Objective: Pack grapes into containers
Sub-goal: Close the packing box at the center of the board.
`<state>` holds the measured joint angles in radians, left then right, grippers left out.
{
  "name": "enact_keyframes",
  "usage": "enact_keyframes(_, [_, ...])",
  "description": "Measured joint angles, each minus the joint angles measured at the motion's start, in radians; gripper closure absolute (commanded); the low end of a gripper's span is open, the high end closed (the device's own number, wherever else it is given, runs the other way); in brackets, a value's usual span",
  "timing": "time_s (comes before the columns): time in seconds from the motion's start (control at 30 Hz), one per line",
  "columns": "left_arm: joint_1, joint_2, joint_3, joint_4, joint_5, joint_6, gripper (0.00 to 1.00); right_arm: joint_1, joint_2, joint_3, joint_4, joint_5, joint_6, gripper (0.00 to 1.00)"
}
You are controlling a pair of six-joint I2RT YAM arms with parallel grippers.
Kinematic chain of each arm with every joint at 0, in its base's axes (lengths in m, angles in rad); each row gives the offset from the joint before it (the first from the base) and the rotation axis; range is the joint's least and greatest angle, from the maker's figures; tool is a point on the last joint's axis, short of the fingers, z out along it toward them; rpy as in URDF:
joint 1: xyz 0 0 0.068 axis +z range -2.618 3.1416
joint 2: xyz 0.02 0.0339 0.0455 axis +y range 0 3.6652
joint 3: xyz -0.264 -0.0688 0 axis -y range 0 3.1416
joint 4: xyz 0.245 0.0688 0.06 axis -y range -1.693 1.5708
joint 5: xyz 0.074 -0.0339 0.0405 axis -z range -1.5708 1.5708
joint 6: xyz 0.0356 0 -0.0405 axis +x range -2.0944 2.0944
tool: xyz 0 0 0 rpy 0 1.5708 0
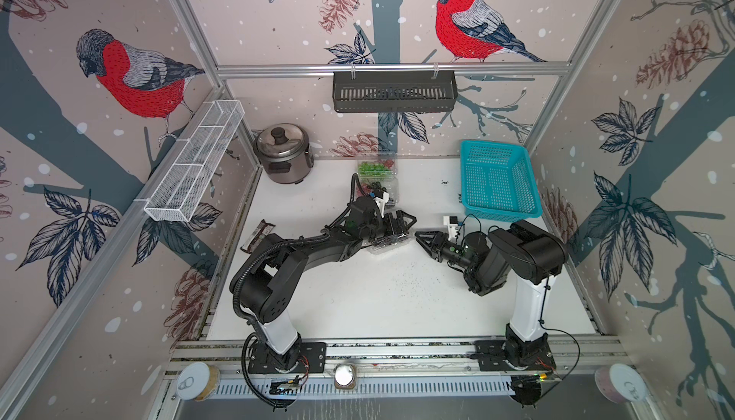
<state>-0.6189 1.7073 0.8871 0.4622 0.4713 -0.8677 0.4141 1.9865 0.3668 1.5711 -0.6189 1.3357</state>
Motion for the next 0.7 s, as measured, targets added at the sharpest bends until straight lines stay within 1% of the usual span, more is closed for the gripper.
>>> enact_keyframes(0.33, [0.000,-0.004,-0.011,0.005,0.000,0.000,0.03,0.005,0.037,0.014,0.010,0.022,0.031,0.71])
enact_keyframes(0.7, [0.000,-0.005,-0.013,0.005,0.000,0.000,0.03,0.012,0.070,0.035,0.031,0.034,0.075,0.75])
